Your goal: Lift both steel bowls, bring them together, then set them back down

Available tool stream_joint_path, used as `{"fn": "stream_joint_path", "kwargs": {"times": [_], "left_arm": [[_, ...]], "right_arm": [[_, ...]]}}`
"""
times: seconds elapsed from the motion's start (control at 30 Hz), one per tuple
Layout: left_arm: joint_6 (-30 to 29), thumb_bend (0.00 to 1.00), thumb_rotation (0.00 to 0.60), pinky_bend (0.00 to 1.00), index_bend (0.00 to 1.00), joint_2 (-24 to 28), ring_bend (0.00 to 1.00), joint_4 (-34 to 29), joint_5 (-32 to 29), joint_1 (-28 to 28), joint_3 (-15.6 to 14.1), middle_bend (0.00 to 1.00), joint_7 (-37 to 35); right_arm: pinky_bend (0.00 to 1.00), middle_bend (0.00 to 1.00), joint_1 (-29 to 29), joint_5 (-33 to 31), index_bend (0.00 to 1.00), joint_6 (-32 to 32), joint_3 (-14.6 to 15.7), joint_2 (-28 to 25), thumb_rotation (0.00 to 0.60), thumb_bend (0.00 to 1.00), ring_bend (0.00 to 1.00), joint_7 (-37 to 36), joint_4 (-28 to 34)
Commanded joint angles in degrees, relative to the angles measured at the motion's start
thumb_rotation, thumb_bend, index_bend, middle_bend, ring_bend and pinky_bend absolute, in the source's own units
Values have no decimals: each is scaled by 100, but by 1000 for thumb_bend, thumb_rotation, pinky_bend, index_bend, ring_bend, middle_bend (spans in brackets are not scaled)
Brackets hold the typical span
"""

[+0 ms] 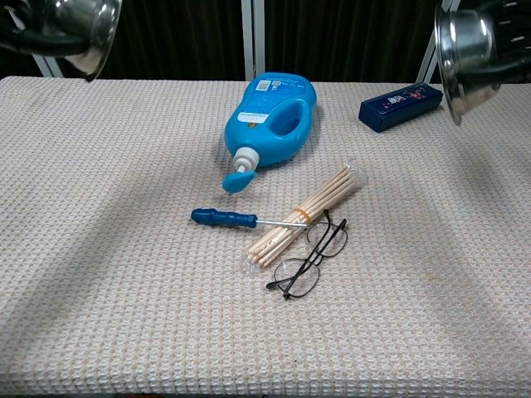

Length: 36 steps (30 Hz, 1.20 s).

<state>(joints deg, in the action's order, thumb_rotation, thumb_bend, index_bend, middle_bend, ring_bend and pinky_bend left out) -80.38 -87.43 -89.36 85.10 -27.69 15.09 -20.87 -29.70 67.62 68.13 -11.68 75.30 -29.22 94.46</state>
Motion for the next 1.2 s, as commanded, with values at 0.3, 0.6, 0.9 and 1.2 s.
{"fn": "stream_joint_path", "kwargs": {"times": [0.3, 0.6, 0.9, 1.2], "left_arm": [[-362, 171, 600, 594, 606, -1249, 449, 385, 394, -752, 419, 620, -139], [-247, 171, 600, 594, 608, -1720, 449, 722, 425, -1193, 539, 623, -48], [-182, 172, 600, 594, 613, -1894, 449, 744, 467, -1467, 564, 628, 38], [-367, 173, 600, 595, 613, -1700, 449, 672, 382, -1341, 562, 628, 12]], "right_arm": [[191, 534, -508, 1468, 690, -608, -765, 1202, 600, 104, 376, -5448, -818], [197, 534, -1095, 1869, 690, -866, -748, 1514, 600, 123, 376, -6238, -1098], [203, 535, -1574, 1452, 691, -1286, -955, 1825, 600, 140, 376, -5806, -1280], [205, 535, -1287, 1511, 691, -873, -883, 1557, 600, 156, 376, -6154, -1147]]}}
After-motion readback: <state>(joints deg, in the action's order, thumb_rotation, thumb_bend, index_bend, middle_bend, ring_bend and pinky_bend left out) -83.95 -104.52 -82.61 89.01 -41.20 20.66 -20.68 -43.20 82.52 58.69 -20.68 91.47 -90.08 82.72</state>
